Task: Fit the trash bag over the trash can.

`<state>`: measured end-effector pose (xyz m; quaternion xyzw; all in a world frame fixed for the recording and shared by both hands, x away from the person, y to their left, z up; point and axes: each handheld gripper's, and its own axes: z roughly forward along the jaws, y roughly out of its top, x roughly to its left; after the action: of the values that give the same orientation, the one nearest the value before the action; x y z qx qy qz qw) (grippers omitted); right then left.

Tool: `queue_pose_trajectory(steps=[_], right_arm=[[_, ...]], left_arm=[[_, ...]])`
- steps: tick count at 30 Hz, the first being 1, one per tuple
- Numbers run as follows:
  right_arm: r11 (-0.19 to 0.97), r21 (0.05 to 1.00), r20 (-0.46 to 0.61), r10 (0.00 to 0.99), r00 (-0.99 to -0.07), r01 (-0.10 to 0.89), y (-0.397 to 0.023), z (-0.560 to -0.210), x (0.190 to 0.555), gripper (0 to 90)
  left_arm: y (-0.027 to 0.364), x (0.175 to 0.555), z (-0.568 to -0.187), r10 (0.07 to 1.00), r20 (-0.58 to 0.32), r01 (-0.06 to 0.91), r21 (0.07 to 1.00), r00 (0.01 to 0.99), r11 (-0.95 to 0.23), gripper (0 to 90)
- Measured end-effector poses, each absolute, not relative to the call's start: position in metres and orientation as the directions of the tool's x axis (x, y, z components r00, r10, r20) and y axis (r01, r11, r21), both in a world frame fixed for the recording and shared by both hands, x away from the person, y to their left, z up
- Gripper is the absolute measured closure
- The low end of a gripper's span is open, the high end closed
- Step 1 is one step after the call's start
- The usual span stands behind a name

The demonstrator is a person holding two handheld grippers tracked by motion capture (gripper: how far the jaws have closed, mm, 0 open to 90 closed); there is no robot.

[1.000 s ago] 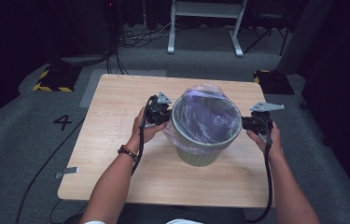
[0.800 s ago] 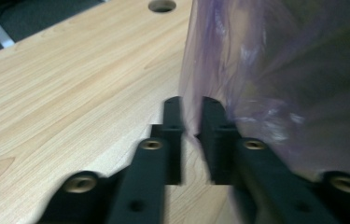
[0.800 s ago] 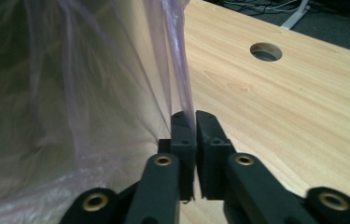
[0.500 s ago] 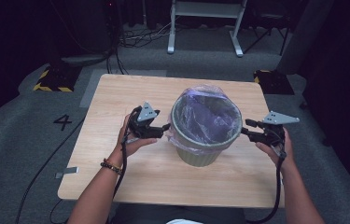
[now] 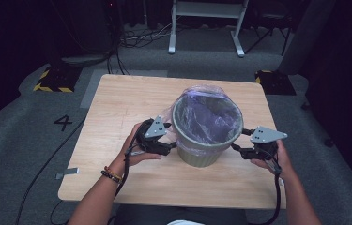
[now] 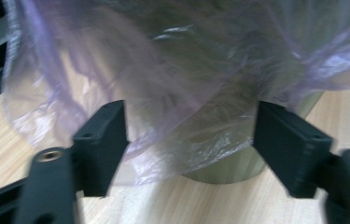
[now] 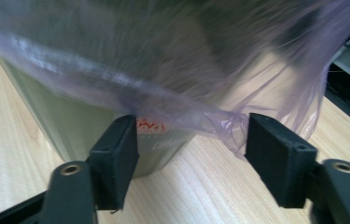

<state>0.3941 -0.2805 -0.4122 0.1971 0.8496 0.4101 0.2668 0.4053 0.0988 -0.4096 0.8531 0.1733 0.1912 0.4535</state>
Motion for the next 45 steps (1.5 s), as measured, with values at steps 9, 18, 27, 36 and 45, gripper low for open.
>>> queue_pose_trajectory(steps=[9, 18, 27, 36, 45], right_arm=[[0.582, 0.809, -0.286, 0.521, -0.804, 0.089, -0.278, -0.422, 0.393, 90.0], [0.569, 0.808, -0.196, 0.508, -0.839, 0.156, -0.286, -0.442, 0.388, 90.0], [0.541, 0.805, -0.119, 0.550, -0.827, 0.243, -0.294, -0.461, 0.395, 90.0], [0.412, 0.886, -0.068, 0.567, -0.821, 0.212, -0.318, -0.436, 0.382, 49.8], [0.318, 0.934, -0.064, 0.599, -0.798, 0.164, -0.357, -0.400, 0.370, 36.7]], left_arm=[[0.090, 0.408, -0.419, 0.421, 0.225, 0.090, 0.788, 0.879, -0.609, 90.0], [0.092, 0.403, -0.441, 0.376, 0.207, 0.113, 0.731, 0.903, -0.673, 90.0], [0.098, 0.402, -0.460, 0.393, 0.191, 0.155, 0.701, 0.899, -0.696, 90.0], [0.141, 0.397, -0.432, 0.512, 0.125, 0.187, 0.837, 0.850, -0.515, 45.5], [0.179, 0.411, -0.389, 0.625, 0.079, 0.178, 0.924, 0.777, -0.338, 32.6]])
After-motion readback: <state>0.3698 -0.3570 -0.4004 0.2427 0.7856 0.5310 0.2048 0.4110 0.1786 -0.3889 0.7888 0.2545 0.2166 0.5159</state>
